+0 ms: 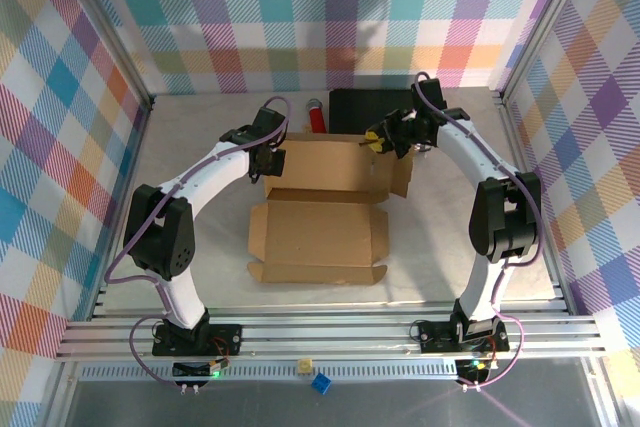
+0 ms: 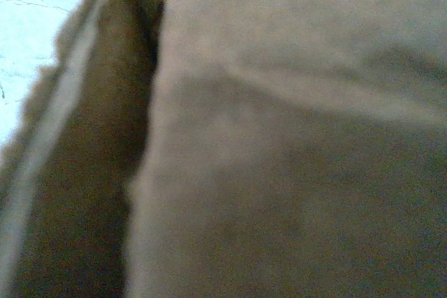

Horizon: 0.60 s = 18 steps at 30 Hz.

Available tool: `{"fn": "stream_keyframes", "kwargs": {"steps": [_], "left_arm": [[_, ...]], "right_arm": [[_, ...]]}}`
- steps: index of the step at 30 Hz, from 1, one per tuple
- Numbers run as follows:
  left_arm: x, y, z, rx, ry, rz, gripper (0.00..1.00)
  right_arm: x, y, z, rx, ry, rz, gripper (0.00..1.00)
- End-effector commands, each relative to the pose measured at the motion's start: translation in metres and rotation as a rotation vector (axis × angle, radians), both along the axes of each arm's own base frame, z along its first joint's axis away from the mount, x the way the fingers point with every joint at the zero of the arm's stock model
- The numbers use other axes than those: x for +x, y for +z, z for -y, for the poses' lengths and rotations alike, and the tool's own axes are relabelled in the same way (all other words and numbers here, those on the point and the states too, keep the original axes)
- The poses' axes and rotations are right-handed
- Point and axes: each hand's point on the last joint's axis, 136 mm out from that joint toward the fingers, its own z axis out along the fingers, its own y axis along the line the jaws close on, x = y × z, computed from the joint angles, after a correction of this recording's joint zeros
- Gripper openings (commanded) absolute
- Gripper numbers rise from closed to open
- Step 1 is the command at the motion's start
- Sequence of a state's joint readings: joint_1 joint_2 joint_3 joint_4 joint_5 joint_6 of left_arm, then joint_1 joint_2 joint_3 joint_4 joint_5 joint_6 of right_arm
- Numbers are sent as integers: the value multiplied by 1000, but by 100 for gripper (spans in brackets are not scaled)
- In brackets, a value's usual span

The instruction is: Fold the paper box

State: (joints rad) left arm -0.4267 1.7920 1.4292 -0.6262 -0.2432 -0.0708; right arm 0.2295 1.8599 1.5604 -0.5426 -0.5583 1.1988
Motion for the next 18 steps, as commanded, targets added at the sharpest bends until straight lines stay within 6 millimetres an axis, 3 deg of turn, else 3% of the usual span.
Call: {"fn": "stream_keyframes", "kwargs": {"steps": [1, 3, 5, 10, 14, 18], "left_arm": [[-2, 18, 1, -41, 15, 32, 0], [-1, 20, 0, -42, 18, 31, 0], [0, 22, -2, -42, 19, 28, 0], [0, 24, -4, -45, 23, 16, 0], [0, 24, -6, -44, 30, 16, 0], [1, 24, -6, -46, 35, 18, 0]], "right_arm": [[-7, 13, 0, -26, 15, 26, 45], [-11, 17, 13, -92, 9, 50, 57], [-18, 22, 28, -147, -4, 91, 63], [-44, 26, 64, -185, -47, 205, 63], [-79, -2, 71, -200, -21, 179, 47], [-110, -49, 76, -204, -36, 100, 26]]}}
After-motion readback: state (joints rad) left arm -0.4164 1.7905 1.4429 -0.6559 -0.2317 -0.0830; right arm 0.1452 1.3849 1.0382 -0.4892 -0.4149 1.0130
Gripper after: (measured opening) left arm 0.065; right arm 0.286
